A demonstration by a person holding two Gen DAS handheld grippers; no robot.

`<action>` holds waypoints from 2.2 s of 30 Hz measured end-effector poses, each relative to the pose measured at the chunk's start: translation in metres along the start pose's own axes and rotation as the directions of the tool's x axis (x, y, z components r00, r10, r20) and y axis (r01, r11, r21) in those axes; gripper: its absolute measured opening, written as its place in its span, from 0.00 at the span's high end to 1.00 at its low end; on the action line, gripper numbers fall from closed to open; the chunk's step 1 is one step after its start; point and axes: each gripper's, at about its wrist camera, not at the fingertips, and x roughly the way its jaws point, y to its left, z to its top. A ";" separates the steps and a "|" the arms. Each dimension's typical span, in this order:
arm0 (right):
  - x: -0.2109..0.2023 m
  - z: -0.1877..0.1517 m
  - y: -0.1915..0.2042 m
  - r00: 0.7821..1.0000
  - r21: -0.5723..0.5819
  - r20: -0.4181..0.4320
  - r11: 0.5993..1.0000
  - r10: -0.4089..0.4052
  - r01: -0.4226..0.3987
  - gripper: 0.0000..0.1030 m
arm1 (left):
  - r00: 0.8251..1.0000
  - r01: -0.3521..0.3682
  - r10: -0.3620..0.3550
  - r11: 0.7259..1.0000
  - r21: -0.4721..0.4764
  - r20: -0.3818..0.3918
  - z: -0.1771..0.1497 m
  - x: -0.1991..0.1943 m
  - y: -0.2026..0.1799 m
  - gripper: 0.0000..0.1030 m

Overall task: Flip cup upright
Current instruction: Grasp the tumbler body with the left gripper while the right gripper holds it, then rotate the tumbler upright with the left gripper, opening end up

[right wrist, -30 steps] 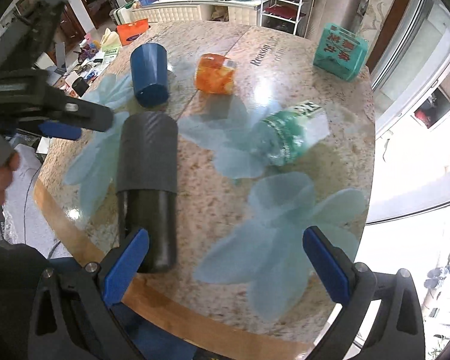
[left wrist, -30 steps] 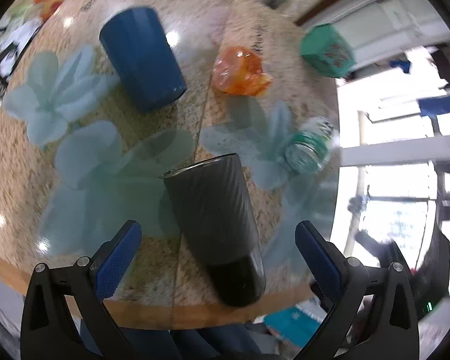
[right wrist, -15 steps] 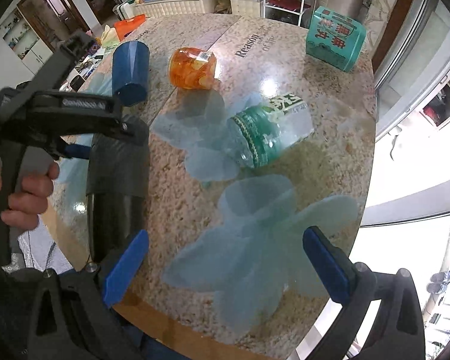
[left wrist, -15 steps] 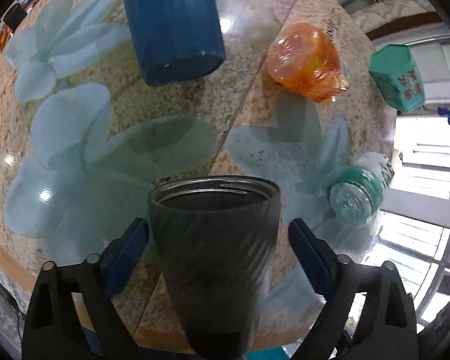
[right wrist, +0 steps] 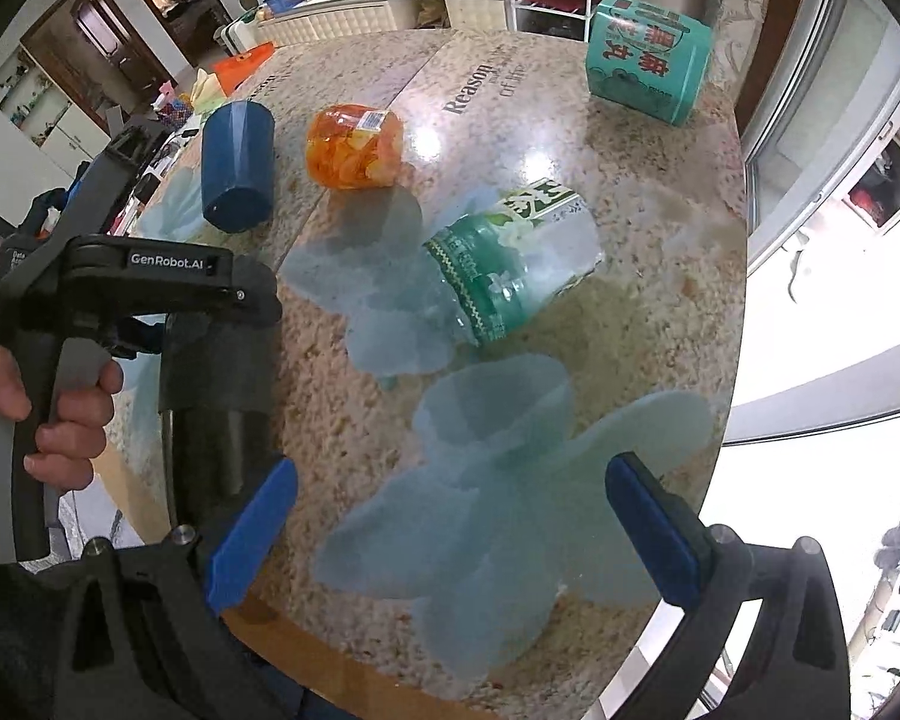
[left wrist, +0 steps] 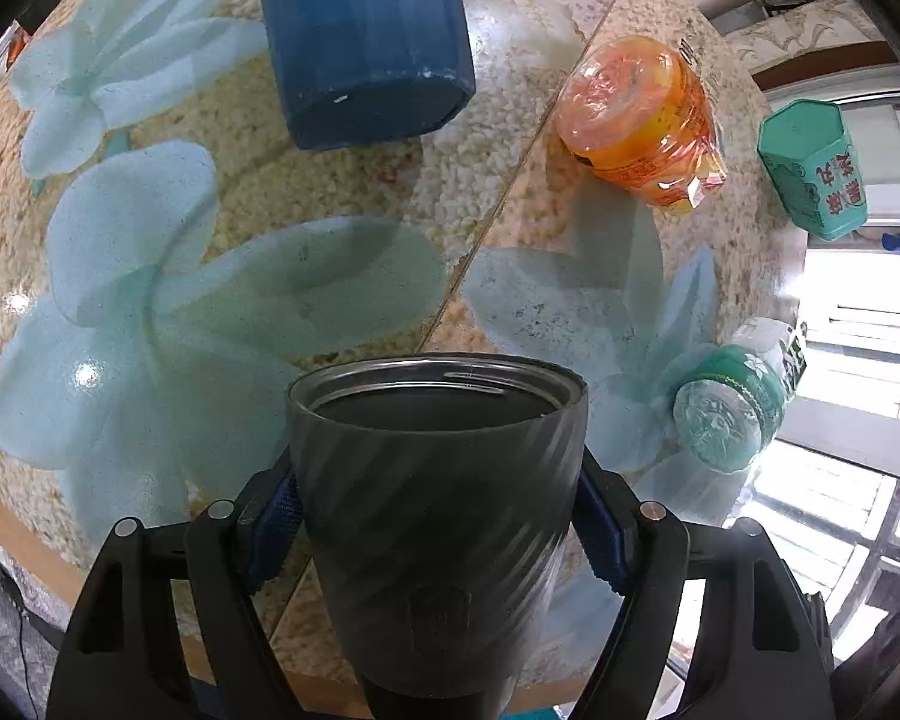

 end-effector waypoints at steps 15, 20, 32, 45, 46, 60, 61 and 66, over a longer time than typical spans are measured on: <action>-0.032 0.005 -0.006 0.988 0.095 0.151 0.995 0.004 -0.019 0.00 | 0.960 -0.026 -0.072 0.938 0.346 0.269 -0.039 -0.067 -0.043 0.22; -0.039 0.000 -0.002 0.979 0.097 0.203 0.995 -0.012 -0.008 0.00 | 0.912 -0.075 -0.109 0.903 0.423 0.394 -0.060 -0.089 -0.052 0.22; -0.046 -0.010 0.009 0.966 0.077 0.256 0.997 -0.024 0.005 0.00 | 0.824 -0.136 -0.212 0.826 0.547 0.525 -0.112 -0.101 -0.050 0.22; -0.038 -0.023 0.007 0.966 0.131 0.260 0.991 0.000 -0.035 0.00 | 0.780 -0.185 -0.260 0.774 0.606 0.569 -0.159 -0.106 -0.037 0.22; -0.039 -0.023 0.010 0.966 0.121 0.259 0.992 0.007 -0.040 0.00 | 0.774 -0.192 -0.266 0.766 0.614 0.574 -0.163 -0.105 -0.036 0.22; -0.028 -0.038 0.034 0.973 0.072 0.226 0.995 0.047 -0.065 0.00 | 0.774 -0.179 -0.323 0.714 0.677 0.545 -0.198 -0.099 -0.020 0.20; -0.026 -0.039 0.035 0.974 0.075 0.221 0.995 0.050 -0.068 0.00 | 0.780 -0.182 -0.317 0.709 0.681 0.539 -0.199 -0.098 -0.021 0.20; -0.024 -0.045 0.043 0.975 0.070 0.214 0.995 0.061 -0.078 0.00 | 0.808 -0.200 -0.266 0.715 0.670 0.525 -0.196 -0.094 -0.022 0.07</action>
